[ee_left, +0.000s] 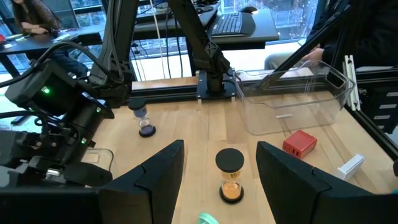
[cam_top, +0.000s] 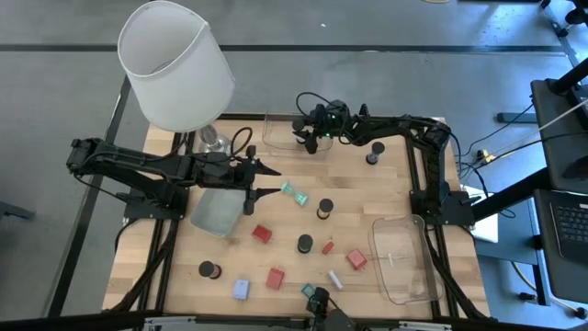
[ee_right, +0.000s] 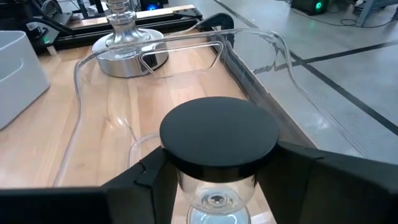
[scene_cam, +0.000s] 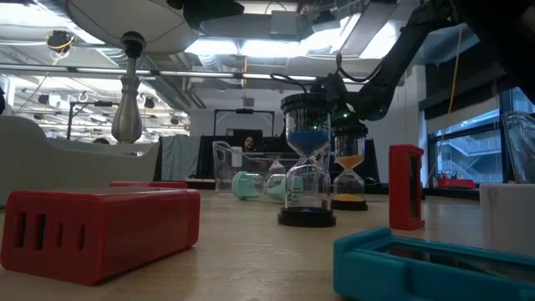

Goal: Pick & Place Office items
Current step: Put the white hourglass into the top transparent bin, then put the orange hourglass into the top transparent bin

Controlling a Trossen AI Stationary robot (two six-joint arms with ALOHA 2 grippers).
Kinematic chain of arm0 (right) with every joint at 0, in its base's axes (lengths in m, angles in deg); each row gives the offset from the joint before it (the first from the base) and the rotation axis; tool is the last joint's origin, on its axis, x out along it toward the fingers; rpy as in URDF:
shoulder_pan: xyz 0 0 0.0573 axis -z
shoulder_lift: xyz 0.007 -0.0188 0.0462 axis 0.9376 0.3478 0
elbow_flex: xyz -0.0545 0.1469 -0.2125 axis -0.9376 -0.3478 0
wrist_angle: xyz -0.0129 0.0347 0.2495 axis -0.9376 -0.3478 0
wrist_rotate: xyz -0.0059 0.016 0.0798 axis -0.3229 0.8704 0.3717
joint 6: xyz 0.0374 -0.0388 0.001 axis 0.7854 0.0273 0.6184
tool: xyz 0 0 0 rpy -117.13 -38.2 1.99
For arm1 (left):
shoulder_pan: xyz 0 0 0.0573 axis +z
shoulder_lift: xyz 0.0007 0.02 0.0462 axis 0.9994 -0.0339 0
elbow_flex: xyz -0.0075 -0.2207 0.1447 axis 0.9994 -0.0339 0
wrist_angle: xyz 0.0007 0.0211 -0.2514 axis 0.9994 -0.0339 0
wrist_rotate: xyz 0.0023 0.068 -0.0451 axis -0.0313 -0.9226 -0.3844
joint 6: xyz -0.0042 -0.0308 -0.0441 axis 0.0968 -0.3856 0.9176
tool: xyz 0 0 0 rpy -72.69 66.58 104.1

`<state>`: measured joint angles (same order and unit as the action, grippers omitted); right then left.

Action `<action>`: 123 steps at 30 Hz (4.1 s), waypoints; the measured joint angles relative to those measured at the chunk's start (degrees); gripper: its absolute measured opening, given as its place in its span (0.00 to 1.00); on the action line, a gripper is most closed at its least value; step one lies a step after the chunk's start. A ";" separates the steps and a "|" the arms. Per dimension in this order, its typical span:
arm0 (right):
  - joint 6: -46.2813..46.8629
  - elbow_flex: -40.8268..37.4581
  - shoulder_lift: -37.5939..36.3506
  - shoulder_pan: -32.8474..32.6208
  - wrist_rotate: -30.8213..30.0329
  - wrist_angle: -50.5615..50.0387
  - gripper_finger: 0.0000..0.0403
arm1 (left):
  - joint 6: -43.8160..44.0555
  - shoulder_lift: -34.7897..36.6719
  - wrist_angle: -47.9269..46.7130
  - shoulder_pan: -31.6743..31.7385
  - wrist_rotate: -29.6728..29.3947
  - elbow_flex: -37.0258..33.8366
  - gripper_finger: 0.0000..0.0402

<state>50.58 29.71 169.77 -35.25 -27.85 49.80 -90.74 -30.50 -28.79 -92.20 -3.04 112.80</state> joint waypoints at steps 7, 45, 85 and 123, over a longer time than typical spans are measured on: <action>-0.15 0.00 0.01 0.00 0.02 -0.78 0.49 | 0.01 0.00 0.00 0.00 -0.01 0.00 0.49; -0.20 0.00 0.01 0.00 3.26 -1.25 0.59 | 0.60 0.00 -0.01 0.00 -0.01 -0.02 0.49; -1.68 5.29 -17.04 0.00 -2.57 -34.72 0.89 | 2.08 0.00 -0.04 0.01 0.00 -0.02 0.49; 18.39 5.16 -32.09 -45.09 -27.86 -73.64 0.82 | 2.43 -7.34 5.25 -1.76 -0.04 -0.07 0.49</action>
<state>68.97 34.87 137.68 -80.34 -55.71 -23.84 -88.31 -37.85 -23.54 -93.96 -3.08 112.73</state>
